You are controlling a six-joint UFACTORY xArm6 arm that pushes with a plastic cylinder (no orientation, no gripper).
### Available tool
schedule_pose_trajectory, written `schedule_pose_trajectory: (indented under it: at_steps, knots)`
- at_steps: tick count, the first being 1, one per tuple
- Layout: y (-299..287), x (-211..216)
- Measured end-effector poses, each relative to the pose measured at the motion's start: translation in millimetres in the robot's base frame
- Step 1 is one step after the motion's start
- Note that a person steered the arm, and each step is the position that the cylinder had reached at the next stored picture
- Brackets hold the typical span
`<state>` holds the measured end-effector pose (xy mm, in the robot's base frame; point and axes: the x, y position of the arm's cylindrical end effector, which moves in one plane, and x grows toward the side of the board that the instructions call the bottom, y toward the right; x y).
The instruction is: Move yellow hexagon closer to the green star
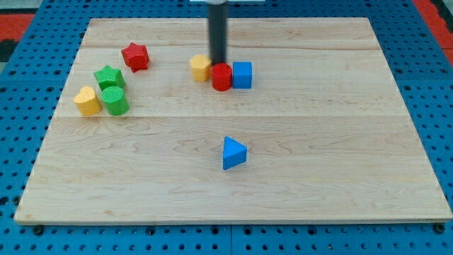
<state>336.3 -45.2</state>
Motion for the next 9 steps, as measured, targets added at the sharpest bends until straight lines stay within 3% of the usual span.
schedule_pose_trajectory:
  at_steps: [1, 2, 9]
  knots:
    - [-51.3, 20.0]
    - [-98.6, 8.3]
    - [-87.8, 4.5]
